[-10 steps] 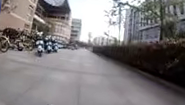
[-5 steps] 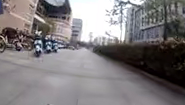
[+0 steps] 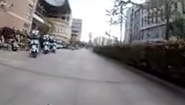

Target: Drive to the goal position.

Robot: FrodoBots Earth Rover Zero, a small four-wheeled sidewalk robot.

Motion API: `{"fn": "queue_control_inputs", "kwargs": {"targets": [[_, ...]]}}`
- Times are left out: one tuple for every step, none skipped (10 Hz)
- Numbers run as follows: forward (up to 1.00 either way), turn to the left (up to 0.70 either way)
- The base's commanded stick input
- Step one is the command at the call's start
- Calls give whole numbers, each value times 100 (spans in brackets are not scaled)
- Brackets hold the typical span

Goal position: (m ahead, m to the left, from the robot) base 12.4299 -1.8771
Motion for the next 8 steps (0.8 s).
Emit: {"fn": "queue_control_inputs", "kwargs": {"targets": [[70, 0], [70, 0], [70, -13], [70, -14], [70, -14], [70, -14], [70, -4], [70, 0]]}}
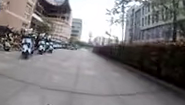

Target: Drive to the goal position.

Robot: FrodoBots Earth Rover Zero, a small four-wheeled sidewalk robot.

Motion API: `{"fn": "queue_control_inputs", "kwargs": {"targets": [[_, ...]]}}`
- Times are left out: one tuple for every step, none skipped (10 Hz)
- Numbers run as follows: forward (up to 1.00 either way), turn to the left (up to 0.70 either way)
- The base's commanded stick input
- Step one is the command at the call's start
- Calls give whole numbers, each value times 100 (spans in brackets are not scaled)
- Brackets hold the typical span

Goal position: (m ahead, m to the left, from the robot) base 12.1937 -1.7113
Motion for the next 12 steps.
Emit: {"fn": "queue_control_inputs", "kwargs": {"targets": [[70, 0], [70, 0], [70, 0], [70, 0], [70, 0], [70, 0], [70, 0], [70, 0], [70, -2], [70, -12], [70, -14], [70, -14]]}}
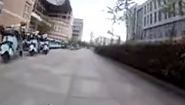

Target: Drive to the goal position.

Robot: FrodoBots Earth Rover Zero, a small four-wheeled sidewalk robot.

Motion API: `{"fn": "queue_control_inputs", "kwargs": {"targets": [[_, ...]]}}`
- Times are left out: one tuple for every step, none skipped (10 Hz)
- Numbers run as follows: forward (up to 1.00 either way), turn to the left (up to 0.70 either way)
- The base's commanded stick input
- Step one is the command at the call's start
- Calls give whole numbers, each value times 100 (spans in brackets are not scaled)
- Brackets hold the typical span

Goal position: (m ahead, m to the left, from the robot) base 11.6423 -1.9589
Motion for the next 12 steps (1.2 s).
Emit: {"fn": "queue_control_inputs", "kwargs": {"targets": [[70, -14], [70, -14], [70, -14], [70, -14], [70, -12], [70, -9], [70, -5], [70, -1], [70, 0], [70, -3], [70, -8], [70, -14]]}}
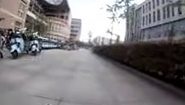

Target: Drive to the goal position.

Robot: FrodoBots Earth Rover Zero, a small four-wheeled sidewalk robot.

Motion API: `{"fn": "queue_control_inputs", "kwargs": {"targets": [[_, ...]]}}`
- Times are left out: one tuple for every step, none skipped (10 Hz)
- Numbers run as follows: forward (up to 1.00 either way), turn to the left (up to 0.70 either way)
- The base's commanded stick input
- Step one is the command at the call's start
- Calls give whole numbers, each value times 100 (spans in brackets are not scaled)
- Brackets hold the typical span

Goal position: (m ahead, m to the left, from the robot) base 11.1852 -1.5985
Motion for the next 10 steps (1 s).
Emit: {"fn": "queue_control_inputs", "kwargs": {"targets": [[70, -14], [70, -10], [70, -4], [70, -1], [70, 0], [70, 0], [70, 0], [70, 0], [70, 0], [70, 0]]}}
